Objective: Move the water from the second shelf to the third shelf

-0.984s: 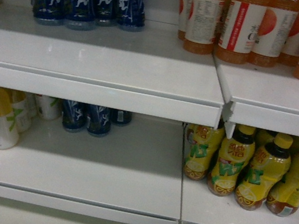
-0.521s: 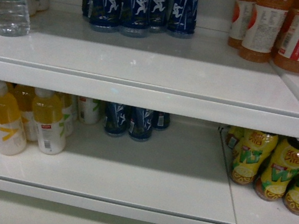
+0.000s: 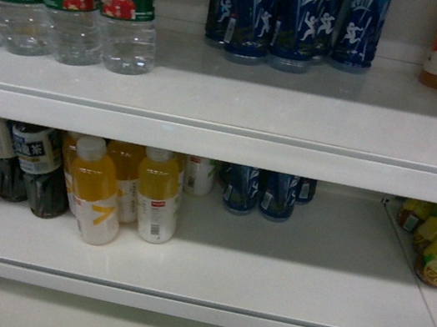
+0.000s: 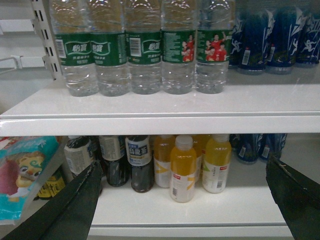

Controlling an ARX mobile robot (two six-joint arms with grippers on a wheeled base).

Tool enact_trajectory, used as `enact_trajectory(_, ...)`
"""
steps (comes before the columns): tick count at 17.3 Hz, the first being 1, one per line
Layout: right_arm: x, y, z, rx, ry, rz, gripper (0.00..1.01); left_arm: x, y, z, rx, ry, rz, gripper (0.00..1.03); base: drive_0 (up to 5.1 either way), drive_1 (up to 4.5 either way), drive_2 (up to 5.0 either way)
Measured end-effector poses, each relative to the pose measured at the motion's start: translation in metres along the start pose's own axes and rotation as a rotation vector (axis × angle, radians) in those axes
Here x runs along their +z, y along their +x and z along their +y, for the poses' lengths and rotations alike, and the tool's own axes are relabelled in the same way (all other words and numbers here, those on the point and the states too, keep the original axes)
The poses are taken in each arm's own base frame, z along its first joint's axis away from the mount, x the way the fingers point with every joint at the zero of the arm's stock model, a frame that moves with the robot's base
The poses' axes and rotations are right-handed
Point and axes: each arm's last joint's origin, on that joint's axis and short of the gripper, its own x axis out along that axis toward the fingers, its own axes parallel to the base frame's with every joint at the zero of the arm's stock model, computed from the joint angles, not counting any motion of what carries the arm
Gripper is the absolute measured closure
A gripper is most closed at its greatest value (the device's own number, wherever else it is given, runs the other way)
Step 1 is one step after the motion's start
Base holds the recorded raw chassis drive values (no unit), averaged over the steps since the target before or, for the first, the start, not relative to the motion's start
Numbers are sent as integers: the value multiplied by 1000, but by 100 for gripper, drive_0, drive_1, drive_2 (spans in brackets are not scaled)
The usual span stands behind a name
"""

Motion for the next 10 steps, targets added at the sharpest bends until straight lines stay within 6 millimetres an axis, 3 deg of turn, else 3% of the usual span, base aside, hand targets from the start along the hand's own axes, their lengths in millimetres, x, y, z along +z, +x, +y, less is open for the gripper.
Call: enact_trajectory(10,0,-1,0,-1,0,-2,59,0,0,0,0,0,-2,5,-501,245,245)
